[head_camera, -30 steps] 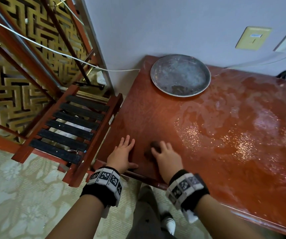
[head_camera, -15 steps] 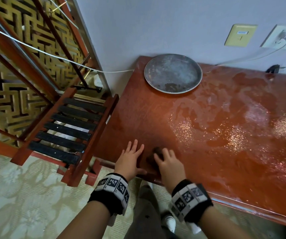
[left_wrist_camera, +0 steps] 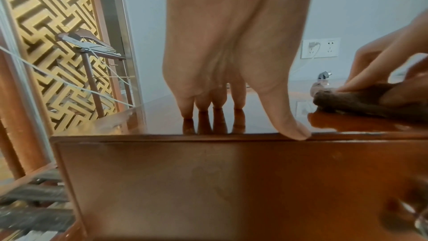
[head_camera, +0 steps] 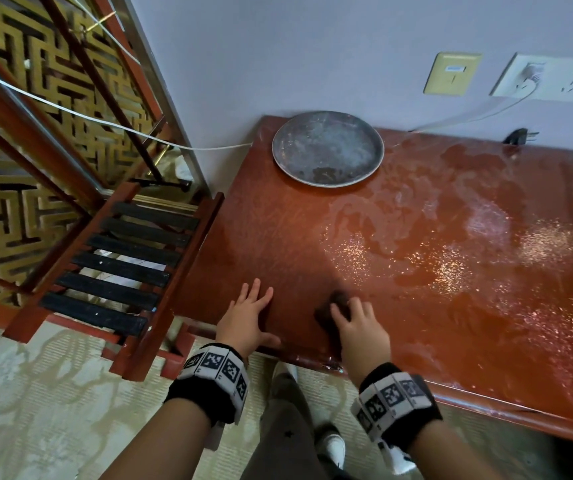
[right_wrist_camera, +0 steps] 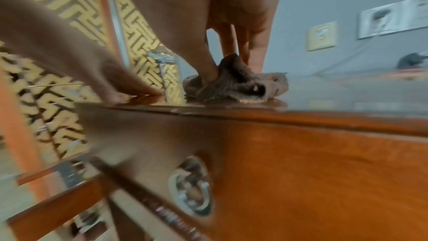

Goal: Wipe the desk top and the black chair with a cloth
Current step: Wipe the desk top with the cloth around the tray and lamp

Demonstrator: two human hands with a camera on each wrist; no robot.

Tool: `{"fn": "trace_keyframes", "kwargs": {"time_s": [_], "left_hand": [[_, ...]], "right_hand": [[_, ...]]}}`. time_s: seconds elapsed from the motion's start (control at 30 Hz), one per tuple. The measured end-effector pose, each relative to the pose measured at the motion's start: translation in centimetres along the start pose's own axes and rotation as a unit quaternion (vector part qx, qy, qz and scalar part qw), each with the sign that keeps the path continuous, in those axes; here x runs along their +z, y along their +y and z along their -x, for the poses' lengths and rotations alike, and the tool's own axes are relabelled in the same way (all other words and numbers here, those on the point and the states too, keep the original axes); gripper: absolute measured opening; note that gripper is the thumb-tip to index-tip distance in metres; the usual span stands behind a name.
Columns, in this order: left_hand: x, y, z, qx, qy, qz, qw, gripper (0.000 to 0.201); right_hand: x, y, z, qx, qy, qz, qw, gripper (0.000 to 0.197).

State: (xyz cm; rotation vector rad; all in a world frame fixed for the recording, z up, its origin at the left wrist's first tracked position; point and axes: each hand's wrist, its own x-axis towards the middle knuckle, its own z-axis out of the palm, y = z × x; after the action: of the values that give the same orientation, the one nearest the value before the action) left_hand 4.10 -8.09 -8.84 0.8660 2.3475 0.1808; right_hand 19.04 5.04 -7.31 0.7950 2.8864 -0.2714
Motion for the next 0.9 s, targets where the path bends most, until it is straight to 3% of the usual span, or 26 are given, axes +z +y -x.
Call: {"fn": "trace_keyframes", "kwargs": {"time_s": [0.1, 0.2, 0.4, 0.5, 0.6, 0.73, 0.8, 0.9], "left_hand": [[0.0, 0.2, -0.1, -0.005, 0.006, 0.011, 1.0, 0.102], [-0.1, 0.2, 0.0, -0.009, 0.008, 0.019, 1.0, 0.102], [-0.1, 0.3, 0.0, -0.013, 0.005, 0.015, 1.0, 0.102], [-0.2, 0.3, -0.1, -0.014, 0.004, 0.008, 1.0, 0.102], [-0.2, 0.4, -0.1, -0.018, 0.004, 0.01, 1.0, 0.103], [-0.4, 0.6, -0.3, -0.022, -0.003, 0.005, 1.0, 0.102], [-0.5, 0.9, -0.6, -0.022, -0.002, -0.004, 1.0, 0.096], [-0.4, 1.6, -1.2, -0.004, 0.003, -0.022, 1.0, 0.097]], "right_hand": [[1.2, -1.4, 1.7, -0.061, -0.009, 0.001, 0.998, 0.064], [1.5, -0.1, 2.1, -0.073, 0.006, -0.007, 0.997, 0.066], [-0.1, 6.7, -1.1, 0.102, 0.016, -0.035, 0.994, 0.053], [-0.8, 5.9, -1.8, 0.119, -0.005, -0.015, 0.993, 0.053], [-0.4, 2.6, -1.4, 0.063, -0.034, -0.012, 0.997, 0.057], [0.3, 0.8, -1.0, -0.036, 0.01, -0.018, 0.999, 0.06], [-0.1, 2.7, -2.0, -0.015, -0.017, -0.031, 0.999, 0.05], [-0.9, 6.8, -4.4, 0.082, -0.001, -0.041, 0.996, 0.047]]}}
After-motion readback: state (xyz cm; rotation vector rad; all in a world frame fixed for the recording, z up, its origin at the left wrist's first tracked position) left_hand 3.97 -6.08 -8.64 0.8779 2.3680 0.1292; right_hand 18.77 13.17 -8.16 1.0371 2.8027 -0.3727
